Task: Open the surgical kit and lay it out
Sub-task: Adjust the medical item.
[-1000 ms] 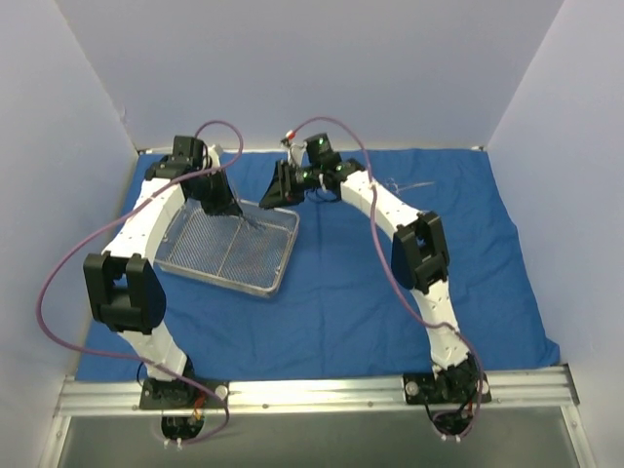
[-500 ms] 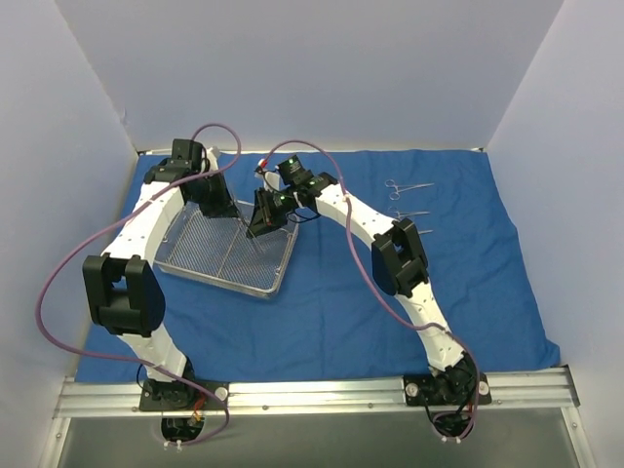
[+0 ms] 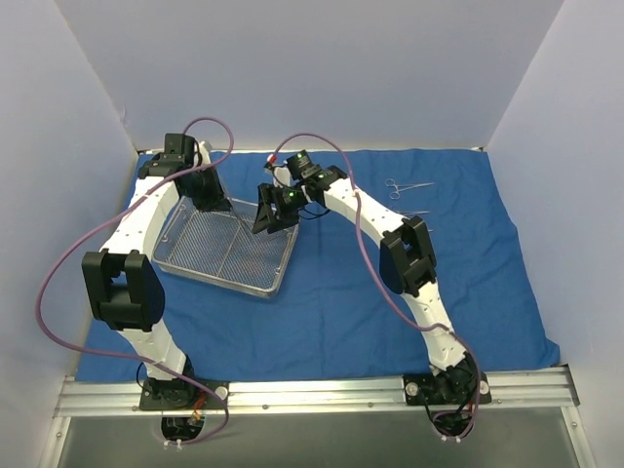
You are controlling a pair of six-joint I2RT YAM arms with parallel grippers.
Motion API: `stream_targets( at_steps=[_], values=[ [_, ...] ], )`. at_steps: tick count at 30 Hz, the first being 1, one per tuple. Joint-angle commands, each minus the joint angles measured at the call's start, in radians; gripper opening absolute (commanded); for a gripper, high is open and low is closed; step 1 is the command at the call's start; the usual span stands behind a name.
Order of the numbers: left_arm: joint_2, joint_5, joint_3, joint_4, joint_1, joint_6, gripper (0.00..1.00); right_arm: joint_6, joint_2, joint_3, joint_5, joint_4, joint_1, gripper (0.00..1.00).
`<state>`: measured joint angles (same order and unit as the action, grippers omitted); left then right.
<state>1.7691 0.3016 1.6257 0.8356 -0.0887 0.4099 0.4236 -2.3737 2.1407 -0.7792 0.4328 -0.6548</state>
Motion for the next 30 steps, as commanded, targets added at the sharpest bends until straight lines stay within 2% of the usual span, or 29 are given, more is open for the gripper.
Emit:
stream_targets(
  at_steps=[1, 5, 7, 10, 12, 14, 15, 18, 19, 21, 22, 25, 30],
  values=[
    [-0.022, 0.016, 0.008, 0.007, -0.005, -0.014, 0.02, -0.058, 0.106, 0.031, 0.035, 0.027, 0.007, 0.55],
    [-0.023, 0.042, 0.016, 0.022, -0.003, -0.026, 0.02, -0.164, 0.168, -0.04, 0.023, 0.031, -0.008, 0.58],
    [-0.023, 0.065, 0.019, 0.019, -0.003, -0.037, 0.02, -0.192, 0.198, -0.122, -0.005, -0.025, -0.014, 0.57],
    [-0.022, 0.093, 0.02, 0.022, -0.003, -0.042, 0.02, -0.218, 0.218, -0.151, -0.038, -0.052, -0.023, 0.54],
    [-0.022, 0.109, 0.022, 0.017, -0.005, -0.049, 0.02, -0.215, 0.217, -0.136, -0.055, -0.061, -0.02, 0.54],
    [-0.023, 0.111, 0.019, 0.016, -0.005, -0.048, 0.02, -0.12, 0.203, -0.128, -0.054, -0.132, -0.003, 0.52],
    [-0.022, 0.119, 0.02, 0.014, -0.005, -0.049, 0.02, -0.03, 0.194, -0.111, -0.028, -0.134, 0.021, 0.49],
    [-0.025, 0.129, 0.016, 0.007, -0.005, -0.049, 0.02, 0.059, 0.165, -0.03, 0.035, -0.132, 0.047, 0.44],
    [-0.025, 0.131, 0.013, 0.005, -0.005, -0.049, 0.02, 0.081, 0.154, -0.009, 0.047, -0.126, 0.061, 0.34],
    [-0.025, 0.142, 0.008, 0.002, -0.005, -0.049, 0.02, 0.13, 0.11, 0.051, 0.032, -0.129, 0.073, 0.25],
    [-0.026, 0.152, 0.007, -0.001, -0.006, -0.049, 0.02, 0.159, 0.091, 0.068, 0.018, -0.121, 0.073, 0.18],
    [-0.027, 0.154, 0.002, -0.012, -0.014, -0.046, 0.02, 0.165, 0.039, 0.113, -0.021, -0.124, 0.06, 0.13],
    [-0.016, 0.145, 0.013, -0.009, -0.023, -0.034, 0.02, 0.167, 0.093, 0.069, -0.014, -0.248, 0.026, 0.06]
  ],
)
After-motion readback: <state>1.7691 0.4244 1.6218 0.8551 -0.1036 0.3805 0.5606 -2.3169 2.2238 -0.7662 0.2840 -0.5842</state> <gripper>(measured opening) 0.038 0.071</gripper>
